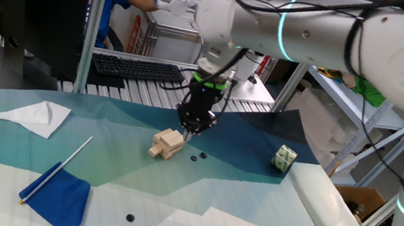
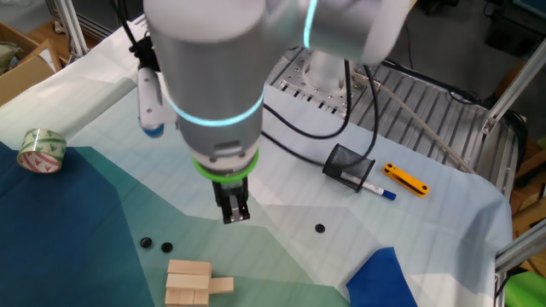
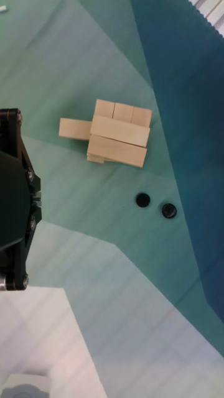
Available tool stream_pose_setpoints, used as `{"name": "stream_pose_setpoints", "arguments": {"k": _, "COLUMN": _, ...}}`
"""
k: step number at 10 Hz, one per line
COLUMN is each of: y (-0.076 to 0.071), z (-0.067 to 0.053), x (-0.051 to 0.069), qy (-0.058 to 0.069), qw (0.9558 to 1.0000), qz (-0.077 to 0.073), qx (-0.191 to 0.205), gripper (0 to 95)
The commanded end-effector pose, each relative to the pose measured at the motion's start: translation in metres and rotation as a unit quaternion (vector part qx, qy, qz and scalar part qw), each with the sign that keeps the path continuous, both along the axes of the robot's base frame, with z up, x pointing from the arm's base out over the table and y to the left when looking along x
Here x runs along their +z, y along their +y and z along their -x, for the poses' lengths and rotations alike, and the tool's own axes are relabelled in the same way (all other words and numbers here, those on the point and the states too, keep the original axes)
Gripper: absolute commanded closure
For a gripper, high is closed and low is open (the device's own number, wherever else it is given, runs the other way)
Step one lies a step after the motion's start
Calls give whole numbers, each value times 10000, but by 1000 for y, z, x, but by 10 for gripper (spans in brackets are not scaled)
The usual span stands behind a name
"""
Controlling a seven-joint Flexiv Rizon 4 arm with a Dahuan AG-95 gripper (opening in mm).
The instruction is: Play Jenga
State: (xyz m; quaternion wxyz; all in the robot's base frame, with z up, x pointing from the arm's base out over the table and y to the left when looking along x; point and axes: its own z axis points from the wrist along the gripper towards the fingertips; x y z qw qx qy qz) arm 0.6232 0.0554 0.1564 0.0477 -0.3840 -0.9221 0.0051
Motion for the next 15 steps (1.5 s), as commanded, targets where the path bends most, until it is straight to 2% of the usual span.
{"name": "stream_pose_setpoints", "arguments": {"k": 1, "y": 0, "z": -1, "x": 0, "qy": -53, "qw": 10000, "qz": 41, "qx": -62, "gripper": 950}}
{"name": "stream_pose_setpoints", "arguments": {"k": 2, "y": 0, "z": -1, "x": 0, "qy": -96, "qw": 9999, "qz": 82, "qx": -19, "gripper": 950}}
{"name": "stream_pose_setpoints", "arguments": {"k": 5, "y": 0, "z": -1, "x": 0, "qy": -110, "qw": 9999, "qz": 83, "qx": -59, "gripper": 950}}
{"name": "stream_pose_setpoints", "arguments": {"k": 6, "y": 0, "z": -1, "x": 0, "qy": -155, "qw": 9998, "qz": 69, "qx": -60, "gripper": 950}}
{"name": "stream_pose_setpoints", "arguments": {"k": 7, "y": 0, "z": -1, "x": 0, "qy": -175, "qw": 9995, "qz": 84, "qx": -234, "gripper": 950}}
{"name": "stream_pose_setpoints", "arguments": {"k": 9, "y": 0, "z": -1, "x": 0, "qy": -200, "qw": 9990, "qz": -64, "qx": -407, "gripper": 950}}
{"name": "stream_pose_setpoints", "arguments": {"k": 10, "y": 0, "z": -1, "x": 0, "qy": -175, "qw": 9973, "qz": -254, "qx": -672, "gripper": 950}}
{"name": "stream_pose_setpoints", "arguments": {"k": 12, "y": 0, "z": -3, "x": 1, "qy": -134, "qw": 9956, "qz": -267, "qx": -883, "gripper": 950}}
{"name": "stream_pose_setpoints", "arguments": {"k": 14, "y": 3, "z": -13, "x": 9, "qy": -116, "qw": 9935, "qz": -255, "qx": -1101, "gripper": 950}}
{"name": "stream_pose_setpoints", "arguments": {"k": 15, "y": 6, "z": -17, "x": 11, "qy": -103, "qw": 9893, "qz": -290, "qx": -1423, "gripper": 950}}
